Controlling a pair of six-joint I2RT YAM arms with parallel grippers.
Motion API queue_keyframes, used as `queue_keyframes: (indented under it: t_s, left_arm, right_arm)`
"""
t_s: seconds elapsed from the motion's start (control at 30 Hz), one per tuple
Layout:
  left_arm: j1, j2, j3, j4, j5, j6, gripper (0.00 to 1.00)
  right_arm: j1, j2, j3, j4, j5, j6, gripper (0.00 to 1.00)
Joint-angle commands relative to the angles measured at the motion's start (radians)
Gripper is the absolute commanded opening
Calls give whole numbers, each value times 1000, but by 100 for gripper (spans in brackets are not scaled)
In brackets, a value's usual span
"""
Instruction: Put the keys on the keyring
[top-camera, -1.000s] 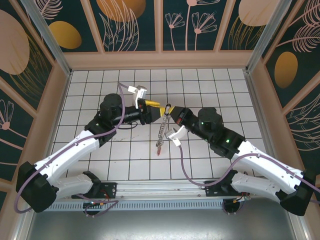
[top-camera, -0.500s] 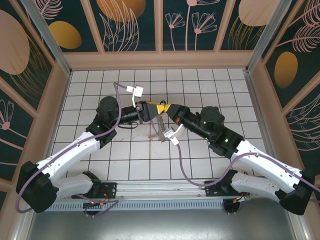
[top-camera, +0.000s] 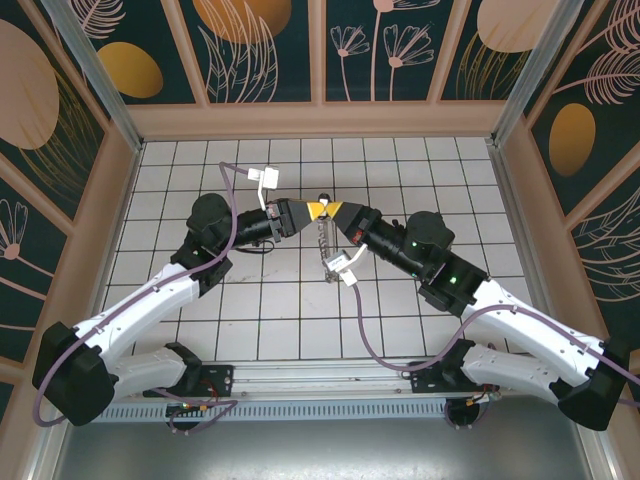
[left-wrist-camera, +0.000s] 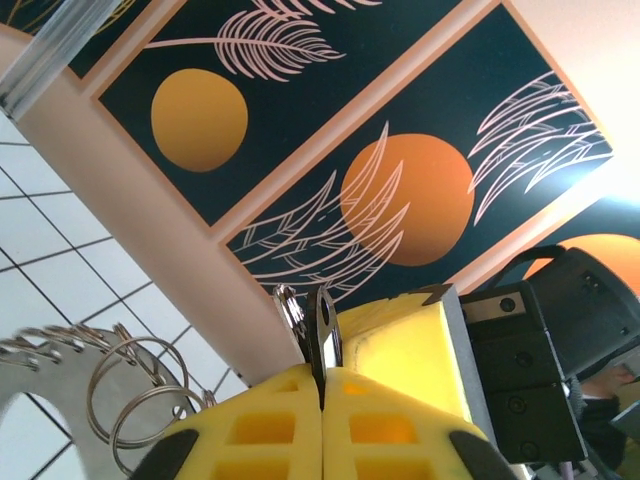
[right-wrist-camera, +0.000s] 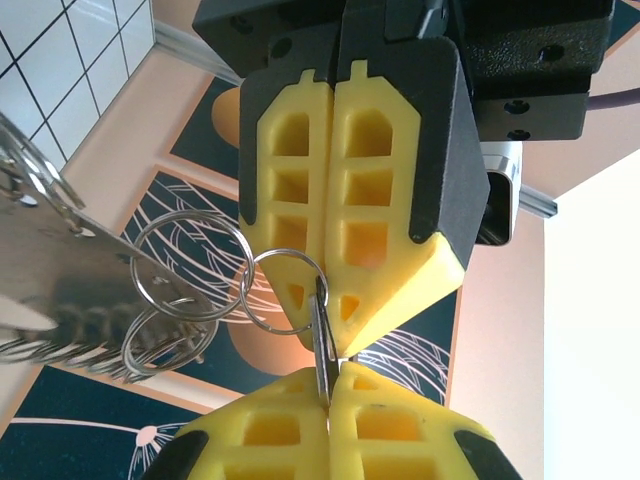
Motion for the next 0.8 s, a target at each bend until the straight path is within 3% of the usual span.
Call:
queue_keyframes:
  t_s: [0.0, 0.1, 0.17, 0.23, 0.5, 0.6, 0.77]
  left_arm:
    - [-19, -1, -4, 140, 96, -26, 0]
    - [-17, -15, -2, 146, 75, -6, 0]
    - [-18, -41, -4, 131, 15, 11, 0]
    - [-18, -77, -19, 120, -63, 21, 0]
    - [-17, -137, -23, 97, -158, 116, 0]
    - [-17, -169, -21, 66, -198, 240, 0]
    - [-17, -226, -16, -37, -237, 604, 0]
  right_arm:
    - [0, 19, 25, 47, -36, 29, 0]
    - [0, 20, 25, 23, -43, 30, 2]
    - [-1, 11, 31, -40, -36, 18, 21]
    - [-9, -3, 35, -102, -27, 18, 30]
    - [-59, -54, 43, -201, -56, 140, 44]
    - [-116, -63, 58, -261, -134, 275, 48]
    - [-262, -34, 132, -407, -424, 641, 51]
